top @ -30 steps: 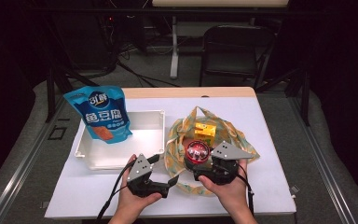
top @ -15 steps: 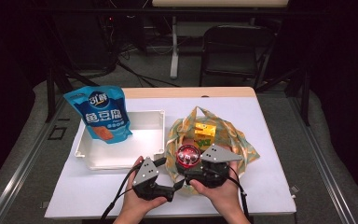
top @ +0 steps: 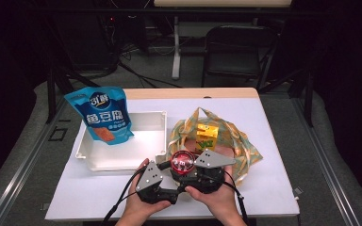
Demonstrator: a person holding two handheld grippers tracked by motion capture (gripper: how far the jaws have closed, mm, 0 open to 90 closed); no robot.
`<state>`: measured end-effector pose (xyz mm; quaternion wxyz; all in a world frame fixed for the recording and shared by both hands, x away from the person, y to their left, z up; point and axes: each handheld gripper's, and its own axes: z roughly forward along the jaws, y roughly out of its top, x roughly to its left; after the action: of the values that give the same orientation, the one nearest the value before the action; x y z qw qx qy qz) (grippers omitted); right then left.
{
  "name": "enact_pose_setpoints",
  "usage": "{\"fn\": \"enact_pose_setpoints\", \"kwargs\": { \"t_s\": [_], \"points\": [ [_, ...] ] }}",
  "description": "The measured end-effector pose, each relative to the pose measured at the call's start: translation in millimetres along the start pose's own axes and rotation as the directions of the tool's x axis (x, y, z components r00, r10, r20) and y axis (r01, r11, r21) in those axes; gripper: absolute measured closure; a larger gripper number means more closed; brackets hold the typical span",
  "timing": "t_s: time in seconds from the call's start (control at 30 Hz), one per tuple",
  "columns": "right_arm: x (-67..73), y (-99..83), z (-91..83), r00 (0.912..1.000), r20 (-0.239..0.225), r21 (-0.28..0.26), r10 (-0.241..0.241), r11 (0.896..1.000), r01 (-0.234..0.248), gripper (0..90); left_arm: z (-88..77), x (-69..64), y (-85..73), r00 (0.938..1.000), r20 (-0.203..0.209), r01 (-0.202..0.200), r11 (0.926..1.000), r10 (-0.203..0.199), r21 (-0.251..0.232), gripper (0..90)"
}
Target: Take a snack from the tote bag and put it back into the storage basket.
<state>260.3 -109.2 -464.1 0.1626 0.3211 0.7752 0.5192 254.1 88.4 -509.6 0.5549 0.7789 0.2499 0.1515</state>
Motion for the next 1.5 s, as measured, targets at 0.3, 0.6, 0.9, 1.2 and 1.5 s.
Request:
{"fn": "enact_pose_setpoints", "kwargs": {
  "t_s": [0.3,0.6,0.9,1.2,1.5],
  "points": [
    [3.3,-0.4,2.2,0.9998,-0.017,0.005,-0.008,1.0,0.009,25.3,-0.2,-1.8,-0.3,0.9995,-0.023,-0.021,0.9998,0.021,-0.005,20.3],
    [3.9,-1.2,3.8,0.9993,-0.035,0.01,-0.015,1.0,0.015,25.2,-1.3,-0.8,-0.3,0.999,-0.028,-0.034,0.9994,0.034,-0.01,24.8],
    [4.3,-1.3,4.0,0.9988,-0.044,0.004,-0.02,1.0,0.021,24.9,-3.2,-1.5,0.1,0.9977,-0.032,-0.059,0.9982,0.059,-0.005,25.8],
    [2.8,2.0,0.2,0.9974,-0.069,-0.027,-0.022,0.999,0.02,18.8,-3.1,4.1,-3.2,0.9996,-0.019,-0.019,0.9998,0.019,0.0,26.0],
    [-5.1,4.9,-10.6,0.9977,-0.065,-0.067,-0.017,0.998,0.012,16.4,-11.3,17.6,-4.0,0.9983,-0.057,0.014,0.9998,-0.015,-0.017,26.1]
  ]
}}
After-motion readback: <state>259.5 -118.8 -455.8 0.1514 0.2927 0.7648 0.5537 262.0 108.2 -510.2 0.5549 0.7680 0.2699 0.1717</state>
